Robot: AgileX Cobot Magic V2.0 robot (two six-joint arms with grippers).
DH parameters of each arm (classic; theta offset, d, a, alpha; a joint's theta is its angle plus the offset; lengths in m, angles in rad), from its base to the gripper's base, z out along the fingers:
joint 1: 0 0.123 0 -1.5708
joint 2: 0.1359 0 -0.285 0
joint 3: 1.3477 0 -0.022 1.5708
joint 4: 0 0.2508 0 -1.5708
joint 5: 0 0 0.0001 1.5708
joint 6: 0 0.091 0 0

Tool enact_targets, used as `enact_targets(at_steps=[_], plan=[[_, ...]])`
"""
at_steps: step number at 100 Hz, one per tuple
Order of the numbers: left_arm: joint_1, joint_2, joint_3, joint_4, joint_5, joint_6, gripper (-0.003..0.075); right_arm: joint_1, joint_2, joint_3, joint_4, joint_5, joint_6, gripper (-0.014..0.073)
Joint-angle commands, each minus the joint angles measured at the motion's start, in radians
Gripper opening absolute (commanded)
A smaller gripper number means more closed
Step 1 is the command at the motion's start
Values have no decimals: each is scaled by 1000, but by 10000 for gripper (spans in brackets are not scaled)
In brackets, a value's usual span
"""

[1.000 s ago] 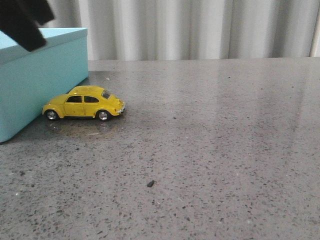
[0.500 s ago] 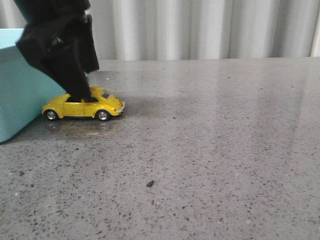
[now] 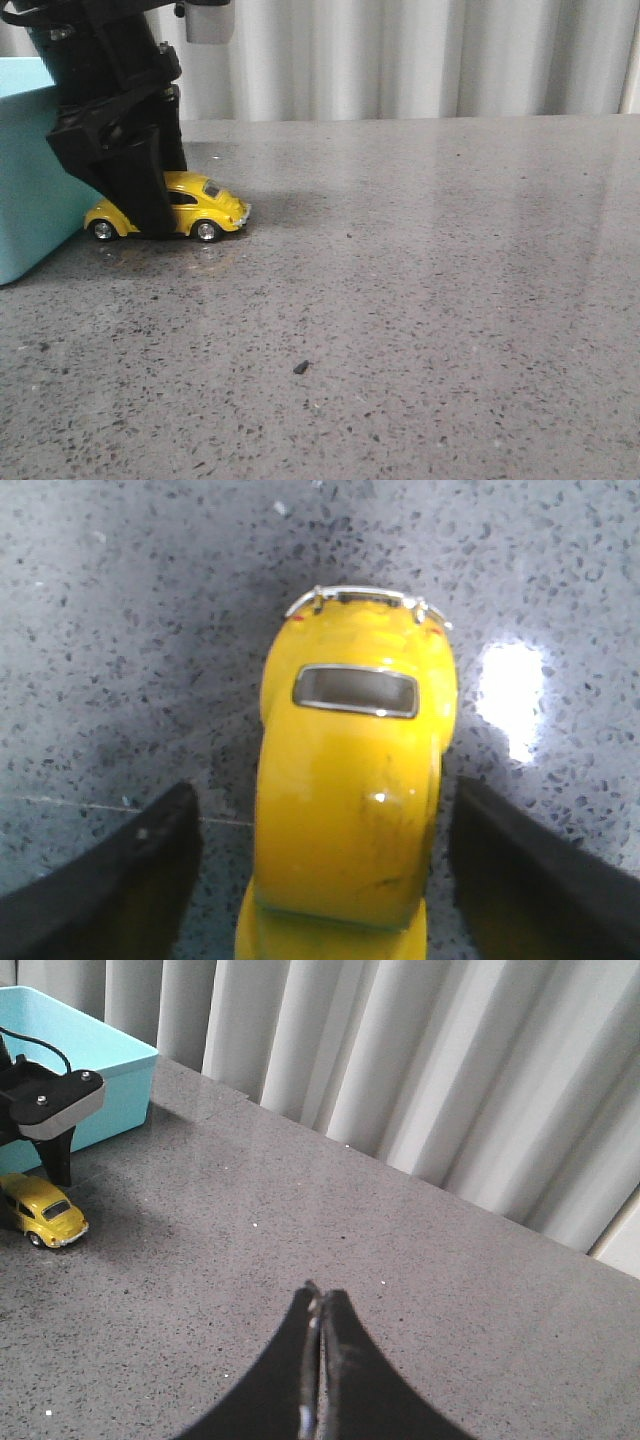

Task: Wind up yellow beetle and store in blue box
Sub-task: 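Lower the left gripper over the yellow car and close on it, then lift the yellow car with the left gripper into the blue box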

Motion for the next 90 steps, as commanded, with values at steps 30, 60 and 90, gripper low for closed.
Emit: enact_targets(at_steps=[30, 60, 90], plan=[[5, -48, -57, -25, -8, 1, 71, 2, 12, -22, -4, -73, -7, -52], [47, -114, -438, -29, -7, -91, 70, 2, 12, -22, -4, -82, -7, -52], [325, -114, -460, -7, 63, -354, 70, 2, 12, -22, -4, -82, -7, -52]])
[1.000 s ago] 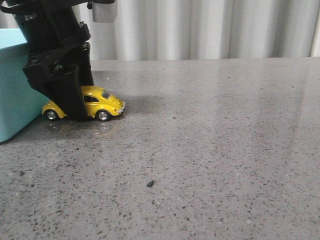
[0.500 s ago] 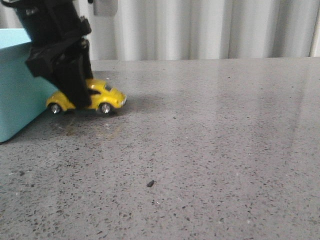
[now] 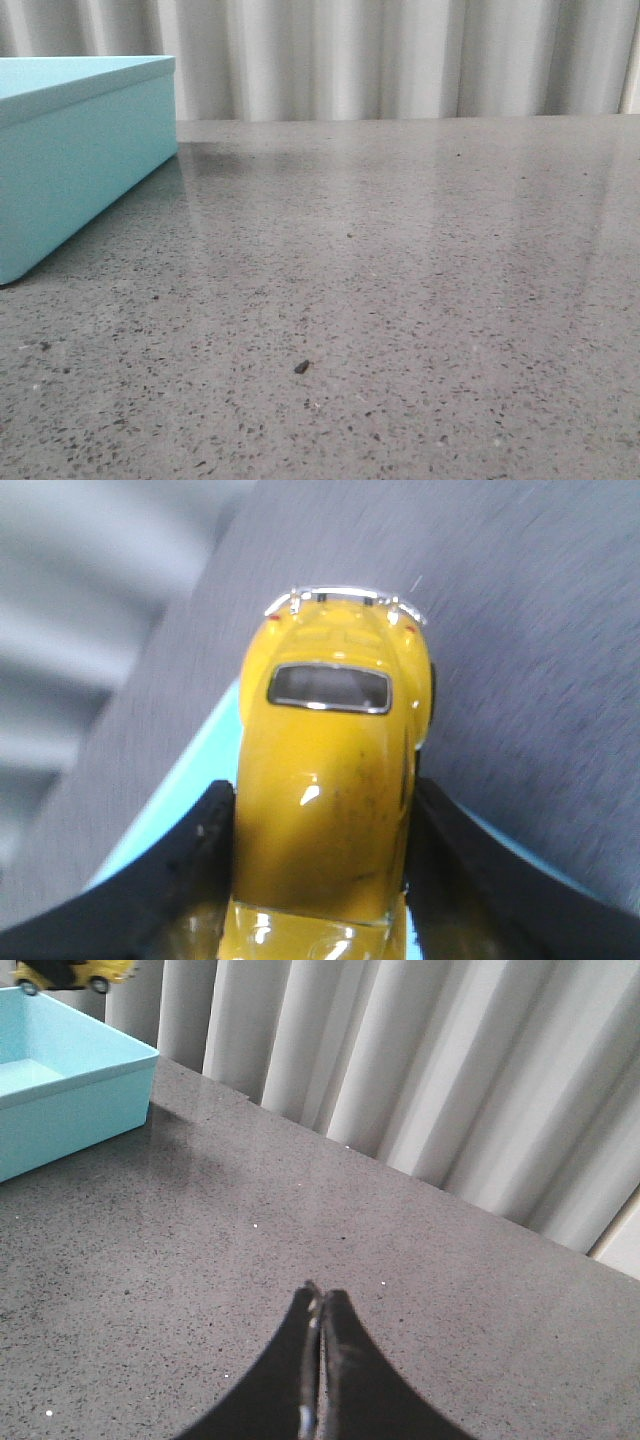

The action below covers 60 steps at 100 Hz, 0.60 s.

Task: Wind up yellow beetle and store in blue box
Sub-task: 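Lift the yellow car with the left gripper into the blue box, then release the yellow car inside the blue box with the left gripper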

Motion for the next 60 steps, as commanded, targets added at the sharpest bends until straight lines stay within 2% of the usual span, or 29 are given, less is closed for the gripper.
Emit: enact_targets(at_steps=[1, 19, 38, 47, 60], plan=[[72, -38, 12, -14, -26, -73, 70, 2, 12, -22, -2, -82, -7, -52], [131, -29, 179, -14, -59, -71, 70, 2, 12, -22, -2, -84, -7, -52], [133, 5, 302, -5, -106, -71, 90, 2, 12, -22, -2, -96, -7, -52], [133, 22, 320, -5, -94, -73, 165, 2, 12, -22, -2, -96, -7, -52], [133, 23, 331, 14, -100, -73, 347, 2, 12, -22, -2, -94, -7, -52]])
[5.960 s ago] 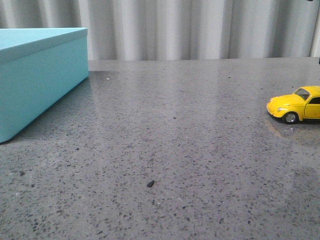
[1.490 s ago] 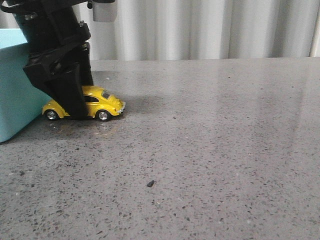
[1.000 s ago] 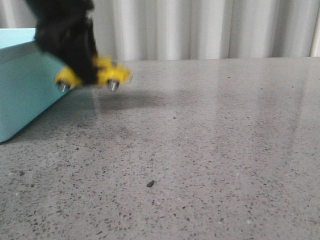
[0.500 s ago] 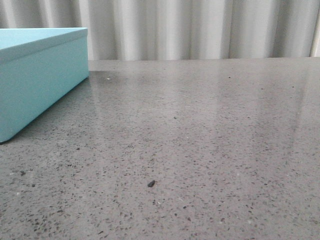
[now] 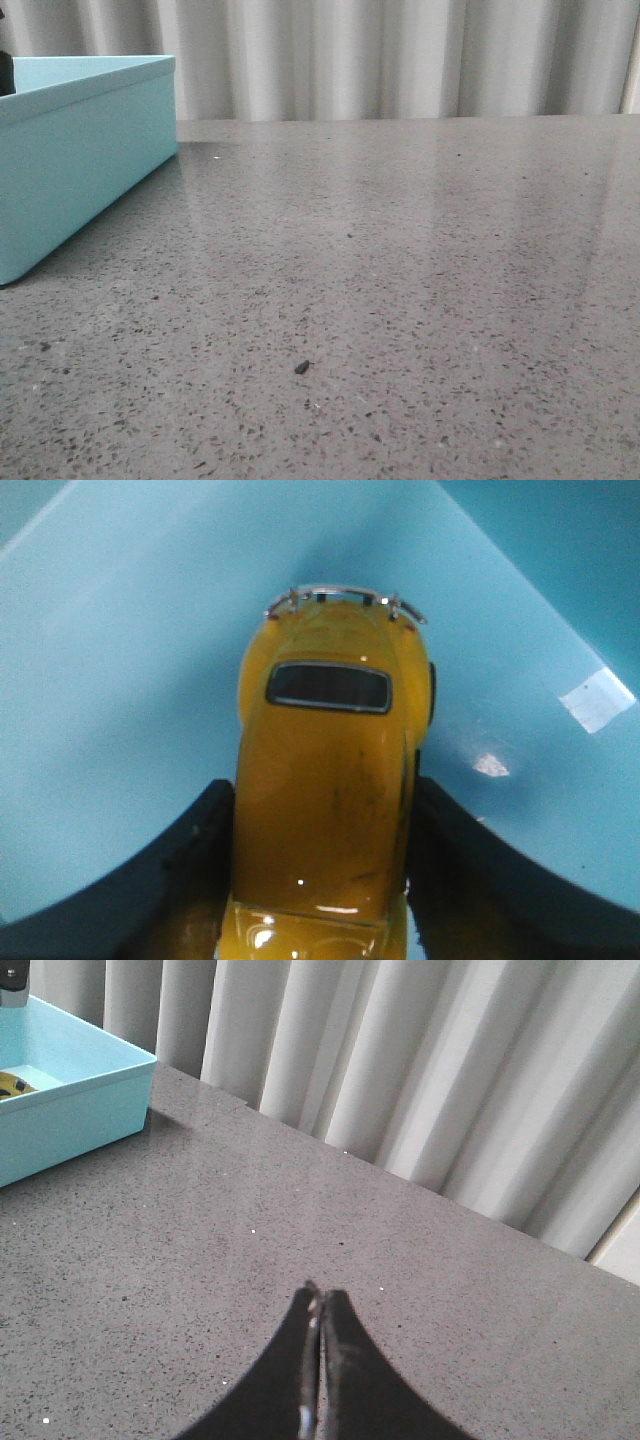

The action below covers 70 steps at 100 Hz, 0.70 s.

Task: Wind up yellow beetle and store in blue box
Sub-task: 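Release the yellow car inside the blue box with the left gripper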

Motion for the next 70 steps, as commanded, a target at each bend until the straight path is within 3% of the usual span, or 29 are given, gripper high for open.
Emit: enact_targets(at_steps=[1, 11, 34, 46, 56, 70], plan=[[1, -50, -23, -4, -41, -12, 355, 2, 12, -22, -2, -83, -7, -52], [1, -60, -23, 7, -41, -20, 430, 2, 12, -22, -2, -83, -7, -52], [1, -131, -23, 1, -57, -20, 425, 2, 12, -22, -2, -83, -7, -52], [1, -213, -23, -78, -90, -28, 342, 2, 10, -22, -2, -72, -7, -52], [1, -304, -23, -228, -171, -61, 254, 2, -17, -18, -2, -78, -7, -52], [12, -462, 18, -361, -264, -61, 241, 2, -129, 20, -16, -91, -7, -52]])
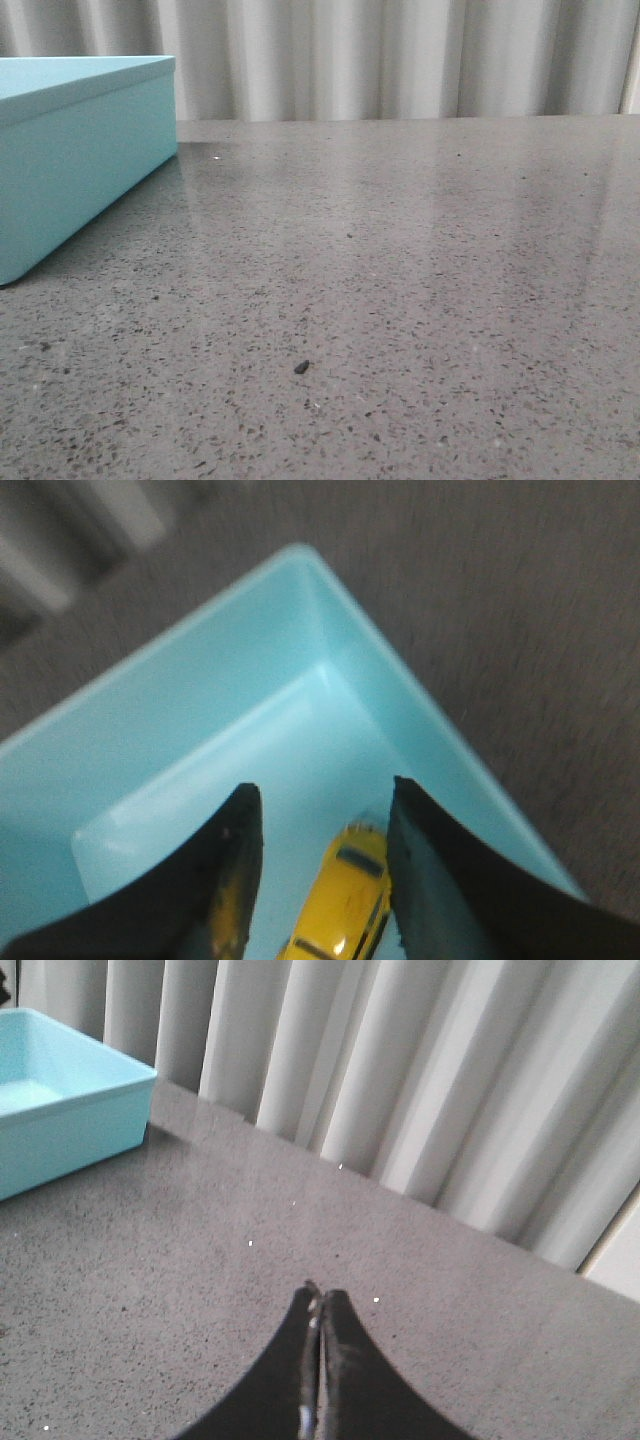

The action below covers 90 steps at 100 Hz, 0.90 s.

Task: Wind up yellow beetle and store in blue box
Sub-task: 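Release the yellow car inside the blue box with the left gripper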

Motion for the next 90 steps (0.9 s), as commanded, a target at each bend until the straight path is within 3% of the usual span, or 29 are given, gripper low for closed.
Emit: enact_targets(at_steps=[1, 14, 31, 69, 79, 90], plan=[[5, -136, 5, -115, -101, -14, 241, 2, -70, 1, -19, -87, -7, -52], [5, -336, 133, -167, -170, -27, 241, 2, -200, 64, -61, -83, -7, -52], [-19, -607, 422, -167, -250, -32, 239, 2, -325, 130, -61, -67, -7, -52], [-56, -1173, 988, -163, -495, -26, 236, 5, -326, 139, -61, -99, -7, -52], [-56, -1256, 1070, -163, -550, -26, 174, 5, -326, 139, -61, -99, -7, -52], [-56, -1298, 1116, -175, -556, -26, 31, 5, -326, 139, -61, -99, -7, -52]])
